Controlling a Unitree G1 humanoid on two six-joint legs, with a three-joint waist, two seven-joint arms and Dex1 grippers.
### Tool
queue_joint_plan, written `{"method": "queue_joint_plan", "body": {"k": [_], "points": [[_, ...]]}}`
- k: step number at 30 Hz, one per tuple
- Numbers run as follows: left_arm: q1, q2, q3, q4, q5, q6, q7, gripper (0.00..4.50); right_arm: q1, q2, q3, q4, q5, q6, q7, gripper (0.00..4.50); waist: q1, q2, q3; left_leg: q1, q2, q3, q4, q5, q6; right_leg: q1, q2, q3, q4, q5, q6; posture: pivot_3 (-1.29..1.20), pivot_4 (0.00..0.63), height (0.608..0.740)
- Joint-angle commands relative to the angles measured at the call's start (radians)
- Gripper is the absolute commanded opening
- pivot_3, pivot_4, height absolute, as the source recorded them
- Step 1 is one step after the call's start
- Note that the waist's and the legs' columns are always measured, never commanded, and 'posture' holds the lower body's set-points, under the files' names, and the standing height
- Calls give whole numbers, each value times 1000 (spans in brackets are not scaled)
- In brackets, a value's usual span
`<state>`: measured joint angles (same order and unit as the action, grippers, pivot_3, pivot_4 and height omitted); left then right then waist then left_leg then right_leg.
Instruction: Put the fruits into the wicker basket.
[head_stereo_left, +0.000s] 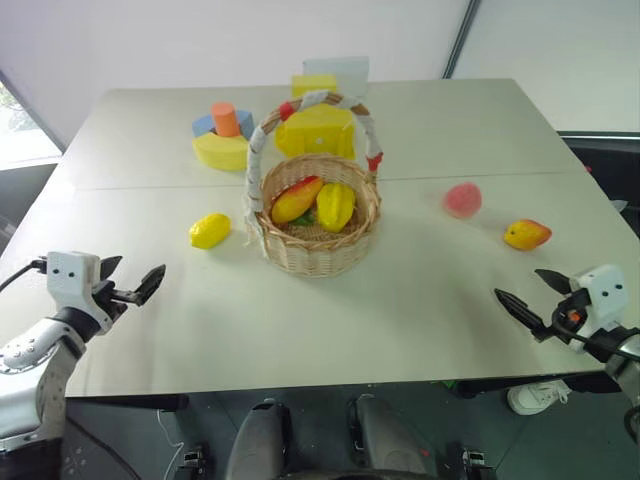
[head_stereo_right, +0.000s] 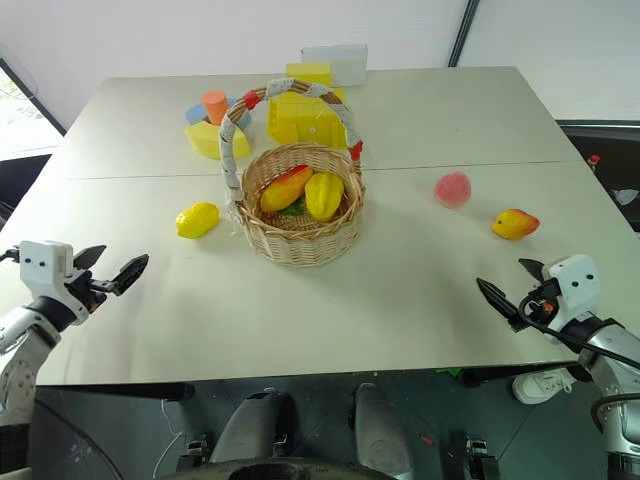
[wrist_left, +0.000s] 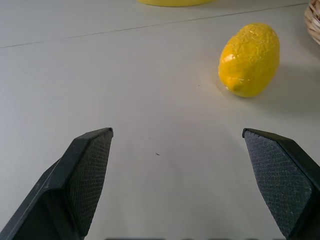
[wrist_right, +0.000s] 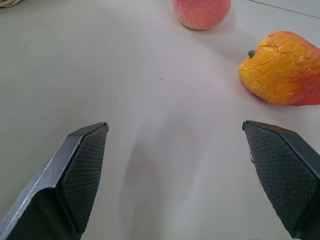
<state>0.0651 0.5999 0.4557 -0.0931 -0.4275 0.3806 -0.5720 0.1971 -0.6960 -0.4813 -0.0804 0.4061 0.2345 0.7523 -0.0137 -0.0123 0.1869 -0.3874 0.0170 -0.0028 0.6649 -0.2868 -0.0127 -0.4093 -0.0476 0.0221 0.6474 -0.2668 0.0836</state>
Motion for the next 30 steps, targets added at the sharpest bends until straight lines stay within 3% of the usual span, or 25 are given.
{"method": "queue_joint_plan", "body": {"k": [1, 13, 23, 30], "points": [[-6, 12, 20, 3, -7, -19, -10, 4445, -2, 1, -30, -3, 5, -25, -4, 4500, 0, 0, 0, 0, 0, 0, 0, 0, 0, 0, 0, 0, 0, 0, 0, 0, 150, 740], [-38, -12, 44, -81, -93, 47, 31, 4445, -33, -20, 33, -138, 53, 36, 50, 4500, 0, 0, 0, 0, 0, 0, 0, 0, 0, 0, 0, 0, 0, 0, 0, 0, 150, 740], [-245, 88, -163, -123, 16, 176, 66, 4445, -177, -115, 172, -515, 242, 282, 71, 4500, 3, -1, 0, 0, 0, -1, 1, 0, 0, 0, 0, 0, 1, 0, 0, 0, 150, 740], [-488, 128, -374, 28, 128, 344, 62, 4445, -448, -97, 393, -609, 224, 363, 15, 4500, 0, -1, 0, 0, -2, -1, 1, 0, 0, 0, 2, -1, 1, 0, 0, 0, 150, 740]]}}
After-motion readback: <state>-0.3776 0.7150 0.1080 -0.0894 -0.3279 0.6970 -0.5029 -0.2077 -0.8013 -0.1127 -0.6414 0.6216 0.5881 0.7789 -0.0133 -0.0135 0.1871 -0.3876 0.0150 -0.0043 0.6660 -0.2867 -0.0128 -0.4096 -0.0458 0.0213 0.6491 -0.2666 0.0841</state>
